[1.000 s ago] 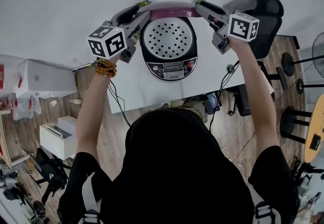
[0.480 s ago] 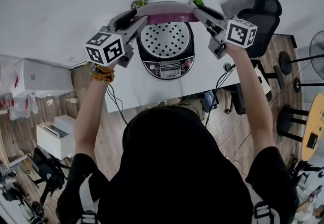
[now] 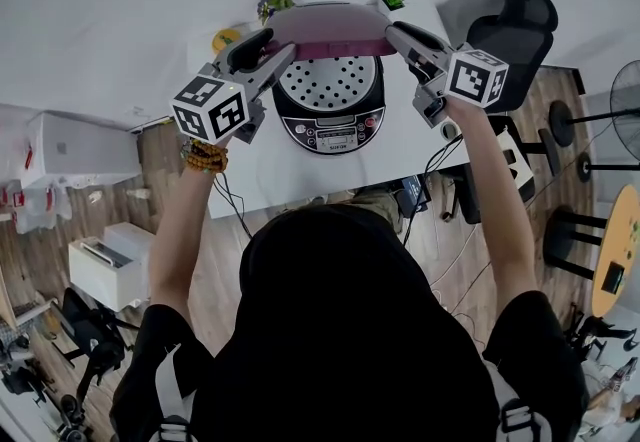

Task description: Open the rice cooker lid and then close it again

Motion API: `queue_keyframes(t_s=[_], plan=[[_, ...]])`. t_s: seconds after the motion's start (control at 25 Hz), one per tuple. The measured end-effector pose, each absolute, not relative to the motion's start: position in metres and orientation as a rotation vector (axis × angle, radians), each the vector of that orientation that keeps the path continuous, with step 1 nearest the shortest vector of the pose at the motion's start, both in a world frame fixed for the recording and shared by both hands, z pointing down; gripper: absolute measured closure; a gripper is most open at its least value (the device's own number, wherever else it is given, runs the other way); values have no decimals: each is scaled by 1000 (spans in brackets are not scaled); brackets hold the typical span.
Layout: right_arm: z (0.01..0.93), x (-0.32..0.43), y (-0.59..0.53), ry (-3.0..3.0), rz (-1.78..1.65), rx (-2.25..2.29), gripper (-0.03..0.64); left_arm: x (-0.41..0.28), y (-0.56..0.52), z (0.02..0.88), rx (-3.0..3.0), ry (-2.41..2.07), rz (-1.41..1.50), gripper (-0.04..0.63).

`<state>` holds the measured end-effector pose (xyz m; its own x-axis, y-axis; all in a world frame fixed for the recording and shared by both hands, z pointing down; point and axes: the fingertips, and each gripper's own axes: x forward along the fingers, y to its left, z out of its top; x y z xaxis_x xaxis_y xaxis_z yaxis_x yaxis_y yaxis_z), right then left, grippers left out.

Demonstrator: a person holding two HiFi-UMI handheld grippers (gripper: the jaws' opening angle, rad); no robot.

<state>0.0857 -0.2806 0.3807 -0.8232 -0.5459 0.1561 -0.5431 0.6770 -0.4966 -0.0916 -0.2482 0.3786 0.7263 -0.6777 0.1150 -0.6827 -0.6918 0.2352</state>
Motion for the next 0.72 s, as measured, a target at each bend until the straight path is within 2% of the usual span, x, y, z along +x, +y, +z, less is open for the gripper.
queue_keyframes(t_s=[0.48,0.72], plan=[[417,85,-254,2950,-848,-940,522,-87,-218,413,2682,-946,57,390],[438,86,-242,3018,-828,-932,535,-85,-208,431,2667,-878,80,411]])
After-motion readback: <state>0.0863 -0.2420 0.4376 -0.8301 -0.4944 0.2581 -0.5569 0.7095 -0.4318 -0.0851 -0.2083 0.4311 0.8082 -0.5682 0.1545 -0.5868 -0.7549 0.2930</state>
